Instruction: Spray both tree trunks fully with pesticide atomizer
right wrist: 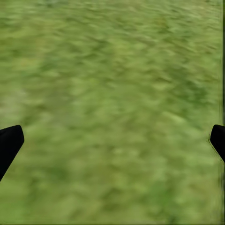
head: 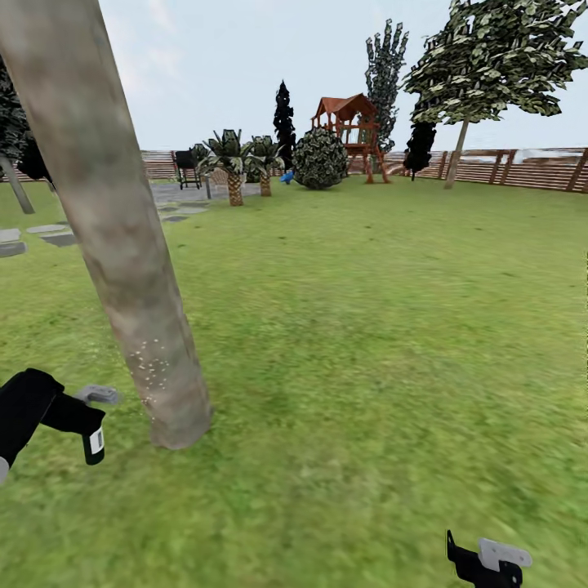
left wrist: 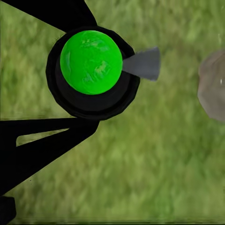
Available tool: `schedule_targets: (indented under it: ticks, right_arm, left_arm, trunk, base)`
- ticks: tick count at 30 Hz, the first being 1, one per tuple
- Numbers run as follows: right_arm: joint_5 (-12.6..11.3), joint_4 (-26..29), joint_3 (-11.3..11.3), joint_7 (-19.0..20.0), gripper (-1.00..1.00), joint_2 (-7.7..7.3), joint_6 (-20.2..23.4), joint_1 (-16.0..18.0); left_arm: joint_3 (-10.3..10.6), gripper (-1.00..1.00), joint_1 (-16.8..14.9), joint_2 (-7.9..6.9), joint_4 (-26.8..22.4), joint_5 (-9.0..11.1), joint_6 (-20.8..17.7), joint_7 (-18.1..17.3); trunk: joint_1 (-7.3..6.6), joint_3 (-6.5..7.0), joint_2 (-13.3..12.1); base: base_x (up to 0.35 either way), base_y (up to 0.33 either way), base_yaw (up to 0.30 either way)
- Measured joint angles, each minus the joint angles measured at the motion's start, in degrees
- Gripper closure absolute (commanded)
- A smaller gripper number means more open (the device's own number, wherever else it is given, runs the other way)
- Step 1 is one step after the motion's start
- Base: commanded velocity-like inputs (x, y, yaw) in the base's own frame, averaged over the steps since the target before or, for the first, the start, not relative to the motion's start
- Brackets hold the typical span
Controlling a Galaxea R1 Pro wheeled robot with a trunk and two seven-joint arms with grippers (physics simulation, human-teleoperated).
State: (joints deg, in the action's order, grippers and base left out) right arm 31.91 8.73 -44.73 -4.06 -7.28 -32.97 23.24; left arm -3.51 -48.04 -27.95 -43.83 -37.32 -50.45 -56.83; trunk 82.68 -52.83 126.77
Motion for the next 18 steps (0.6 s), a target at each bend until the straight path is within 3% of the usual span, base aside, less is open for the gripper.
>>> schedule_targets:
  ticks: [15,18]
  right_arm:
    - [0.0,0.0,0.0,0.0,-1.00,0.00,0.0,0.0]
    - [0.0,0.0,0.0,0.0,-1.00,0.03,0.0,0.0]
  left_arm:
    - [-0.1,1.00,0.0,0.06,0.0,0.0,-0.1,0.0]
    - [0.1,1.00,0.1,-0.01,0.1,-0.1,-0.1,0.2]
  trunk:
    - [0.01,0.00,0.0]
    - [0.00,0.00,0.0]
  base:
    - [-0.059,-0.273,0.000]
    - [-0.008,-0.274,0.161]
